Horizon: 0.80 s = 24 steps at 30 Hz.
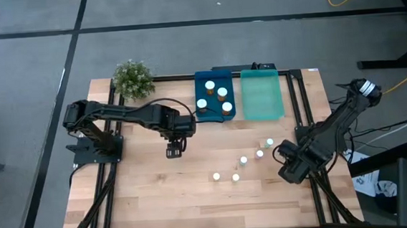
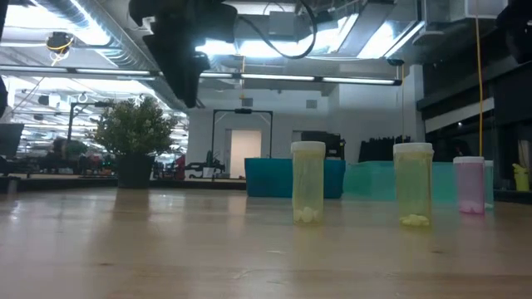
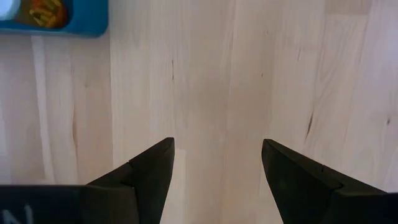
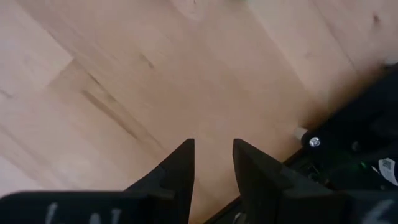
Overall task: Pick and place medicine bottles into bin by pill shape (circle, oval)
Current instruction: Put the small green medicine bottle into the green bin
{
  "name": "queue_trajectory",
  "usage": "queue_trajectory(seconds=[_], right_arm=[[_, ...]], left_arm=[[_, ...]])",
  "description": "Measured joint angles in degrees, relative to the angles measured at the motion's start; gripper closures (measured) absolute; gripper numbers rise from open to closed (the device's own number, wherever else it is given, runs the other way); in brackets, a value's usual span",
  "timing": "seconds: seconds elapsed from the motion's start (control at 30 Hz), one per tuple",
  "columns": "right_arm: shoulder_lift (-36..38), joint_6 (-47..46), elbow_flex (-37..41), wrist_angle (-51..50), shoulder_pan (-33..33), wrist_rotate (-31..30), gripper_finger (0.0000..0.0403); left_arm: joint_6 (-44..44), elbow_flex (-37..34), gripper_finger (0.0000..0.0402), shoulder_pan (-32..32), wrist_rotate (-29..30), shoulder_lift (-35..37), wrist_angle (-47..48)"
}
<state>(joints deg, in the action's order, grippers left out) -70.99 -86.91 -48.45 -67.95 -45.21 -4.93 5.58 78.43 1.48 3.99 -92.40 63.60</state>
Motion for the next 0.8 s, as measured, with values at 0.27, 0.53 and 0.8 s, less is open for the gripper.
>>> queue_trajectory(seconds=[0.27, 0.53, 0.8], right_arm=[[-0.5, 0.2, 0.0, 0.7, 0.0, -0.3, 0.0291], [-0.5, 2.3, 0.0, -0.8, 1.1, -4.4, 0.0239], [-0.5, 6.2, 0.0, -1.2, 4.7, -19.2, 0.0167]], left_arm=[[0.0, 0.0, 0.0168, 0.0, 1.5, 0.0, -0.4], [0.0, 0.0, 0.0168, 0.0, 1.5, 0.0, -0.6], [0.0, 0.0, 0.0168, 0.0, 1.5, 0.0, -1.6]])
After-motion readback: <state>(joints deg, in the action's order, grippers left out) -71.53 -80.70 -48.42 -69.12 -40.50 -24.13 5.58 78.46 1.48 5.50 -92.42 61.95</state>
